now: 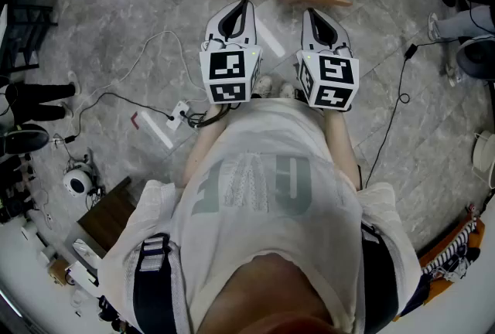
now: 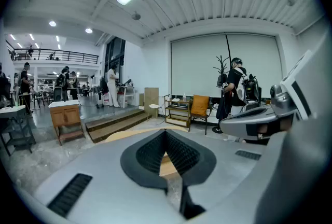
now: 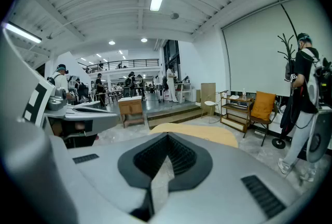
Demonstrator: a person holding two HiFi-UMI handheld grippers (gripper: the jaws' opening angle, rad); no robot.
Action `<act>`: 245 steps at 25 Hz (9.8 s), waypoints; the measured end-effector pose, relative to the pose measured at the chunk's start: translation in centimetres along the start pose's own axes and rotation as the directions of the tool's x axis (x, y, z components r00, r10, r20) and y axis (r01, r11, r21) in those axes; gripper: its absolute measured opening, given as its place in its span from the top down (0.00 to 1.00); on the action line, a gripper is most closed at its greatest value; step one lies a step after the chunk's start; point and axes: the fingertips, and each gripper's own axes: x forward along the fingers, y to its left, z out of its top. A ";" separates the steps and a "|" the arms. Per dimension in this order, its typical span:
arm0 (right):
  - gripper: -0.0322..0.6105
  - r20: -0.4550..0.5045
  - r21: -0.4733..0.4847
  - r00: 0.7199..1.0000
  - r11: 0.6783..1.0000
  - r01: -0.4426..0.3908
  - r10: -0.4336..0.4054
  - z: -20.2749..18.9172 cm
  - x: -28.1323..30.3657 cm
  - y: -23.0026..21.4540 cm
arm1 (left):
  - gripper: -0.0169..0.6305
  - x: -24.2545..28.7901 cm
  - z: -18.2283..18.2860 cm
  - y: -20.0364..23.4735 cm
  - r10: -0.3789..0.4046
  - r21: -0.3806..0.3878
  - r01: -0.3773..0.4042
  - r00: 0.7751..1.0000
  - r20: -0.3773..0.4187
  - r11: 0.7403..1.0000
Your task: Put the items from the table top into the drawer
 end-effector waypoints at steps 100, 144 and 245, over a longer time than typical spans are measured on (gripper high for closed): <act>0.94 -0.042 -0.067 0.990 0.988 -0.141 0.138 4.1 53.8 -24.4 | 0.96 56.9 -1.1 14.5 -0.010 -0.076 0.010 1.000 0.012 0.997; 0.66 -0.902 -0.383 0.391 0.077 -0.921 0.186 -24.1 68.3 -13.5 | 0.96 56.6 -20.1 20.6 0.110 -0.099 -0.132 0.973 -0.201 0.986; 0.90 -0.916 -0.206 0.330 0.439 -0.875 0.228 -40.9 46.3 -20.4 | 0.96 58.8 -13.7 14.7 0.018 -0.099 -0.034 0.987 -0.158 0.995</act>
